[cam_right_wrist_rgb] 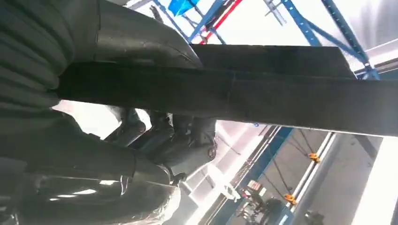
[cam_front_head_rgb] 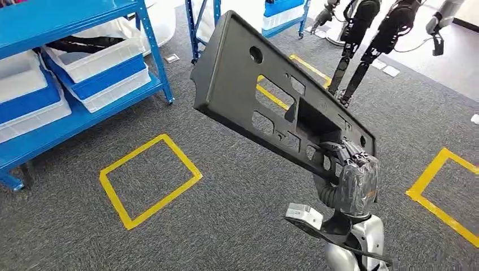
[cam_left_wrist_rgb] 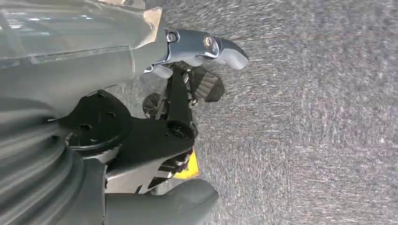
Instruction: Take the parts from the cabinet and place them on the table.
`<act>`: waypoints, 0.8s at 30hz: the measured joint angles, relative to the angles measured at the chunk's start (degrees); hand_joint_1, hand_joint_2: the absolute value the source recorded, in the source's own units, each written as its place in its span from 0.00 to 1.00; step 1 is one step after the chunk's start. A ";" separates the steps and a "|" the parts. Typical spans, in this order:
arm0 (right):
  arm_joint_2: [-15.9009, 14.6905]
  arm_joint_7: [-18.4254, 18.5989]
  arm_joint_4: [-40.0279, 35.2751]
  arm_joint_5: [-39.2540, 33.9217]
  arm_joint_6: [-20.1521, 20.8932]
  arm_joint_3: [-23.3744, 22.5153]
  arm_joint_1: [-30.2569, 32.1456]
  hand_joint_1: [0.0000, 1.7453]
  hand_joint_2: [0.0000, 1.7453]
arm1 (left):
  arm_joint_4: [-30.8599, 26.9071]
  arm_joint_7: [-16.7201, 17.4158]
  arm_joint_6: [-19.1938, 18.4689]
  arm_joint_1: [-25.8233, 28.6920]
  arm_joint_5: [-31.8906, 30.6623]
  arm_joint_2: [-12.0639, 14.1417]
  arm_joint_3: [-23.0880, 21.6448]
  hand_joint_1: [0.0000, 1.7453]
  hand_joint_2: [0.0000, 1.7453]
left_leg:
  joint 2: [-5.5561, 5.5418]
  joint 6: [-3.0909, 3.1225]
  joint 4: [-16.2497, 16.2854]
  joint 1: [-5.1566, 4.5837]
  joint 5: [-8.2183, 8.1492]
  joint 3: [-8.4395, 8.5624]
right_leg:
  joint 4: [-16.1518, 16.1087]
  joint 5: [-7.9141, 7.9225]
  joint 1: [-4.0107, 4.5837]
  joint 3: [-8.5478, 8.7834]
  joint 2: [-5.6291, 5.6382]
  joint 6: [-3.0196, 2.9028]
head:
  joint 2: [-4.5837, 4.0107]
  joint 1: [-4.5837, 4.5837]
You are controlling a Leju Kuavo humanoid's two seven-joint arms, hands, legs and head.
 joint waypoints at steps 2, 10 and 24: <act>0.26 0.61 0.04 1.29 0.13 0.11 -0.21 1.00 1.00 | 0.02 -2.06 2.28 -0.08 -0.90 0.07 -0.02 0.00 1.00 | 0.96 -0.82 0.11 -0.39 -0.23 -0.01 | -0.02 0.47 0.95 -0.16 1.10 -1.16 | 0.00 -0.24; -0.24 2.88 0.22 8.16 -0.07 0.06 -0.30 1.00 1.00 | 0.00 -4.08 2.99 0.03 -2.58 0.17 -0.13 0.00 1.00 | -4.86 -2.19 17.58 0.41 -9.79 -7.52 | -0.22 1.37 0.37 -0.62 6.15 -3.67 | 0.00 -0.81; -3.56 9.24 4.74 25.44 2.01 0.50 -6.43 1.00 1.00 | 0.20 -2.36 1.07 -0.03 -2.82 0.76 -0.46 0.00 1.00 | -4.24 0.74 -0.10 0.22 0.28 -0.23 | 13.04 -3.38 0.87 -8.95 5.62 -2.04 | 0.00 -0.09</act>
